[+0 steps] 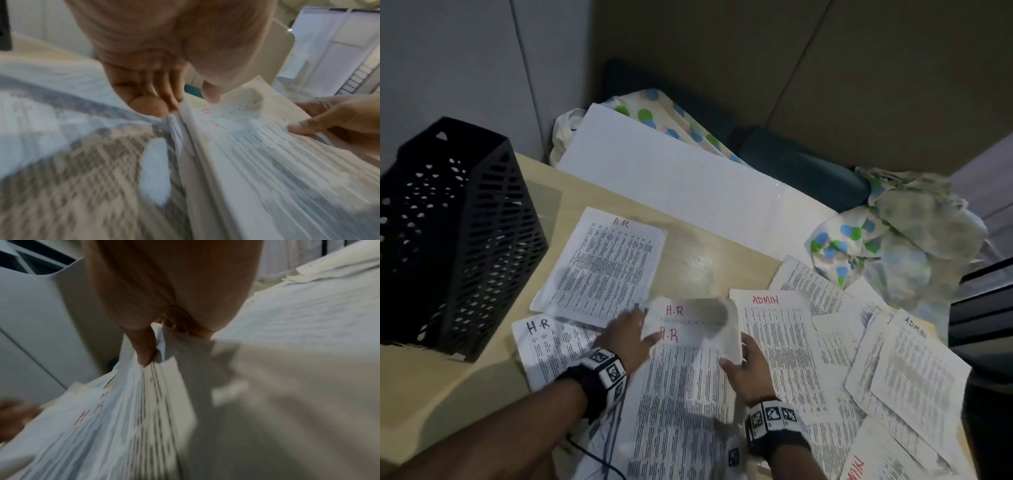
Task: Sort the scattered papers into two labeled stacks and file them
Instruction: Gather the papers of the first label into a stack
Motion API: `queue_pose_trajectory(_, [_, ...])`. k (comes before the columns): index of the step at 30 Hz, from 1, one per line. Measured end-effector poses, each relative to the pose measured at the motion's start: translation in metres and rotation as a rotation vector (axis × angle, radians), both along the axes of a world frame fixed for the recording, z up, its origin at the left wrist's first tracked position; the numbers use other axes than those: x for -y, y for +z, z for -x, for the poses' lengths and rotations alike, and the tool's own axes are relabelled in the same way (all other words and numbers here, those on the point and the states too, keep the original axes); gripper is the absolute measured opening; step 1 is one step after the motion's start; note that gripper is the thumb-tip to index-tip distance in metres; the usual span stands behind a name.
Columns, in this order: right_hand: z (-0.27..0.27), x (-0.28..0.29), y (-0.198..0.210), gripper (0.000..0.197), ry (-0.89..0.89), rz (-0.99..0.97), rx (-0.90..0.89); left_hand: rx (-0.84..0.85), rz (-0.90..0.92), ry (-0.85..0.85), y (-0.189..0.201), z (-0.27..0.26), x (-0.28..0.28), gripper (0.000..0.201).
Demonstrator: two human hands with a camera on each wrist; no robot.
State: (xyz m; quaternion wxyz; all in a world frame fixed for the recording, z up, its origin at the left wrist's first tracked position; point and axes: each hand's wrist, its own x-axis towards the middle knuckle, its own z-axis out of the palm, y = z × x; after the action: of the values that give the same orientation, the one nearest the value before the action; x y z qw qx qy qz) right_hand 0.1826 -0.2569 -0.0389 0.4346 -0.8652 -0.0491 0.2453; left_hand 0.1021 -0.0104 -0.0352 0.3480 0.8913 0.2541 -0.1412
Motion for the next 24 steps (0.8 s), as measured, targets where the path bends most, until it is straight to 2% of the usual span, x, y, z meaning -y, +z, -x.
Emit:
queue_pose_trajectory(1, [-0.001, 0.001, -0.001, 0.046, 0.038, 0.029, -0.006, 0.119, -0.003, 0.035, 0.004, -0.006, -0.001, 0.057])
queue_pose_trajectory(3, [-0.001, 0.004, -0.001, 0.041, 0.088, 0.016, -0.020, 0.258, -0.035, -0.058, 0.014, -0.019, -0.003, 0.071])
queue_pose_trajectory(6, [-0.002, 0.011, -0.001, 0.038, 0.124, -0.033, -0.021, 0.179, -0.112, -0.280, 0.021, -0.038, 0.002, 0.069])
queue_pose_trajectory(9, [-0.001, 0.011, 0.001, 0.028, 0.109, -0.038, -0.030, 0.100, -0.048, -0.389, 0.017, -0.044, 0.010, 0.054])
queue_pose_trajectory(11, [-0.001, 0.008, 0.001, 0.019, 0.080, -0.026, 0.034, 0.078, -0.062, -0.477, 0.016, -0.042, 0.017, 0.051])
queue_pose_trajectory(13, [-0.001, 0.007, 0.000, 0.019, 0.020, -0.008, 0.139, 0.060, -0.101, -0.549, 0.015, -0.040, 0.023, 0.052])
queue_pose_trajectory(15, [-0.002, 0.004, 0.002, 0.013, -0.073, -0.016, 0.176, 0.039, -0.134, -0.612, 0.014, -0.037, 0.028, 0.061])
queue_pose_trajectory(17, [-0.001, -0.002, 0.005, 0.018, -0.121, -0.010, 0.194, 0.057, -0.144, -0.654, 0.013, -0.035, 0.033, 0.077])
queue_pose_trajectory(19, [0.000, -0.007, 0.008, 0.033, -0.130, -0.011, 0.228, 0.086, -0.122, -0.686, 0.014, -0.033, 0.037, 0.083])
queue_pose_trajectory(22, [0.002, -0.007, 0.007, 0.058, -0.053, -0.074, 0.297, 0.116, -0.117, -0.717, 0.009, -0.030, 0.041, 0.074])
queue_pose_trajectory(24, [0.002, -0.007, 0.007, 0.050, 0.069, -0.021, 0.361, 0.125, -0.099, -0.693, 0.008, -0.028, 0.043, 0.070])
